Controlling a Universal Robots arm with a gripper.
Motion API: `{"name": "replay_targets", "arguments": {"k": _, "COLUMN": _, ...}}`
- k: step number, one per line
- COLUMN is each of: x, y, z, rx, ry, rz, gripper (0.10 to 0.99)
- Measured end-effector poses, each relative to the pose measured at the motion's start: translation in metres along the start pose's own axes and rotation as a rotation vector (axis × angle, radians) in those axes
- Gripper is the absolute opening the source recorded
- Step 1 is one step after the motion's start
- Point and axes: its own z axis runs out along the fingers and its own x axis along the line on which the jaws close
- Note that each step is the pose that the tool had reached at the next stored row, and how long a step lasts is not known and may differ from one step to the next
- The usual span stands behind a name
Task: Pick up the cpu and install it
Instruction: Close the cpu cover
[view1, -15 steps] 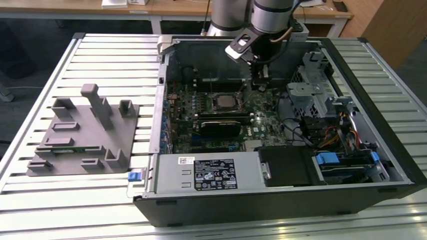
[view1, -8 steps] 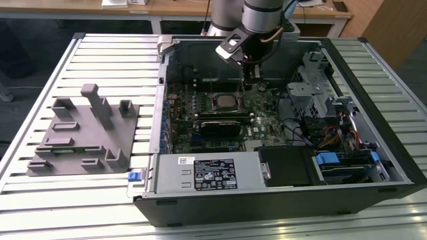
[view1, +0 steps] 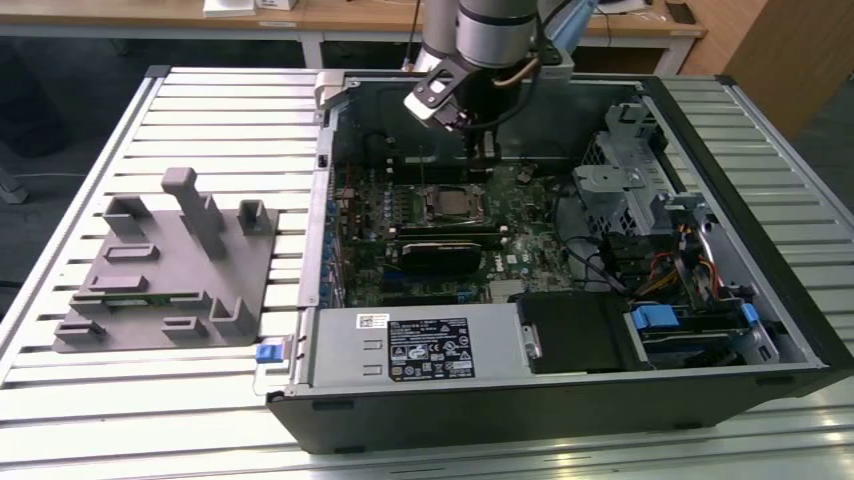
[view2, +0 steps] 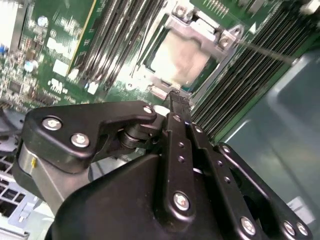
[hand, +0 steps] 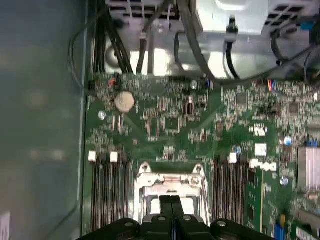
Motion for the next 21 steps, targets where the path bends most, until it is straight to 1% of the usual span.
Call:
{"name": "replay_targets", "arguments": {"k": 4, "x": 0.0000, "y": -0.0127, "z": 0.0012, "rx": 0.000, "ry": 0.0002, "rz": 0.000, "gripper": 0.122}}
{"name": "replay_targets", "arguments": {"k": 6, "x": -0.0001, "y": -0.0175, "z": 0.0020, "rx": 0.000, "ry": 0.0002, "rz": 0.000, "gripper": 0.122}}
{"name": "replay_targets", "arguments": {"k": 11, "x": -0.0007, "y": -0.0254, "z": 0.0045, "rx": 0.000, "ry": -0.0001, "rz": 0.000, "gripper": 0.122}}
{"name": "replay_targets", "arguments": {"k": 21, "x": -0.0021, "y": -0.0392, "z": 0.0179, "rx": 0.000, "ry": 0.0001, "rz": 0.000, "gripper": 0.122}}
